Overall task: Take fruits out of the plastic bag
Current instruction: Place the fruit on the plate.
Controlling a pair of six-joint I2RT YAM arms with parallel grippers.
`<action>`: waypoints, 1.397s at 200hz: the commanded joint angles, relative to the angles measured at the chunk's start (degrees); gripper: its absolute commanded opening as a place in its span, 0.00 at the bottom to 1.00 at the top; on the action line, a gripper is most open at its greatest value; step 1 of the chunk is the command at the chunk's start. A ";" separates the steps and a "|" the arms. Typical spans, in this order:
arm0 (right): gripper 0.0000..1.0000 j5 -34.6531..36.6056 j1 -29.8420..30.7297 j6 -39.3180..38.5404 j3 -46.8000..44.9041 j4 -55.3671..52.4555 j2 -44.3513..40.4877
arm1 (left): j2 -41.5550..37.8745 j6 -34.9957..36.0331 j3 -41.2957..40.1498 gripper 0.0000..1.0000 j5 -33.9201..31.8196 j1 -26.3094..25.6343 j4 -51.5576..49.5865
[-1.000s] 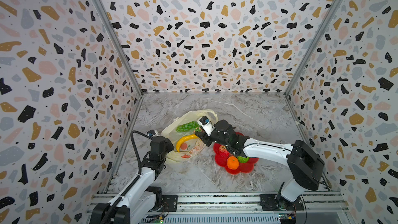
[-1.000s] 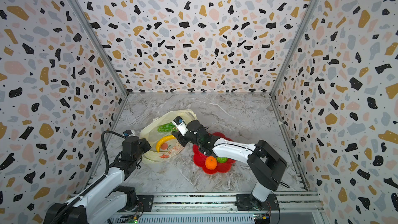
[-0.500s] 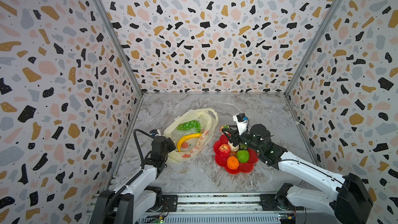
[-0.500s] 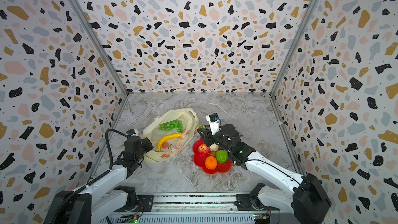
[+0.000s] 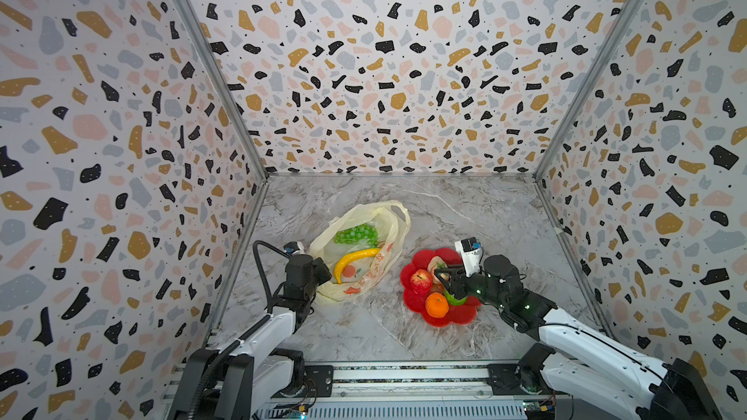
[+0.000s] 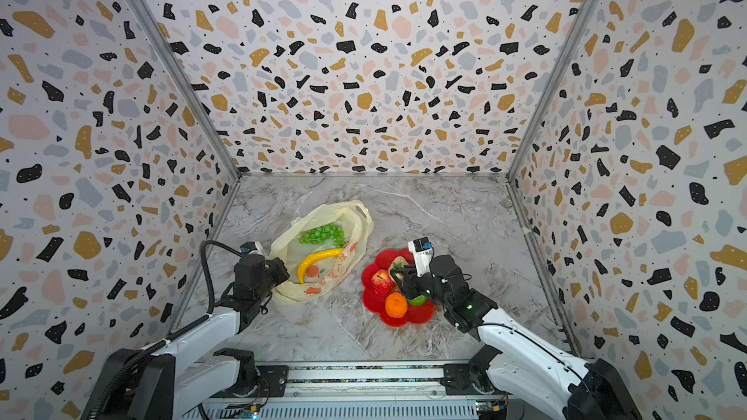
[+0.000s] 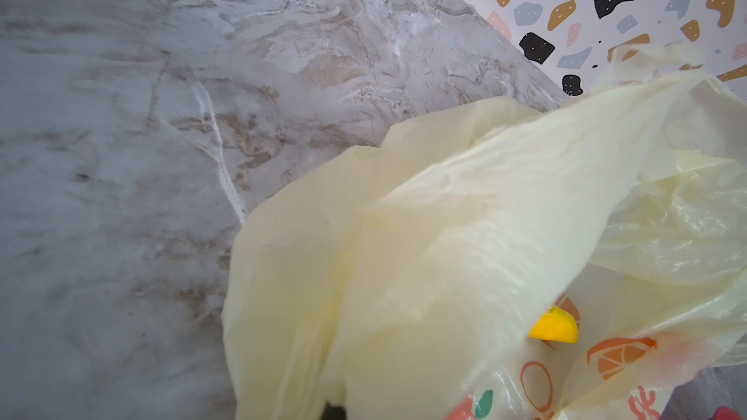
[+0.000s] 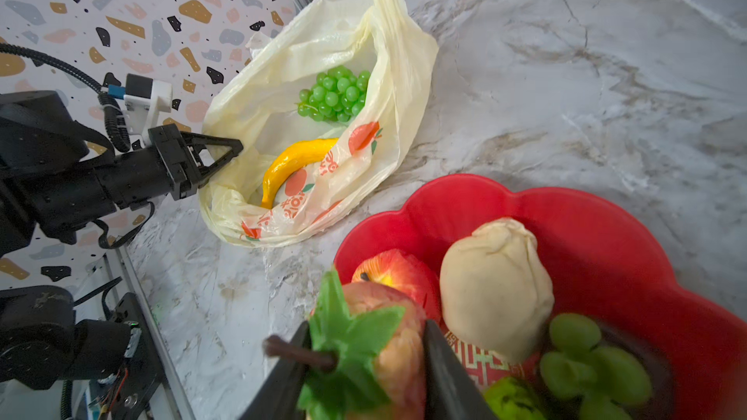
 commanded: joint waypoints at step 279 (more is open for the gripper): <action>0.59 10.37 5.03 0.90 -5.51 3.13 1.56 | -1.27 1.19 -0.72 0.00 0.14 0.35 1.60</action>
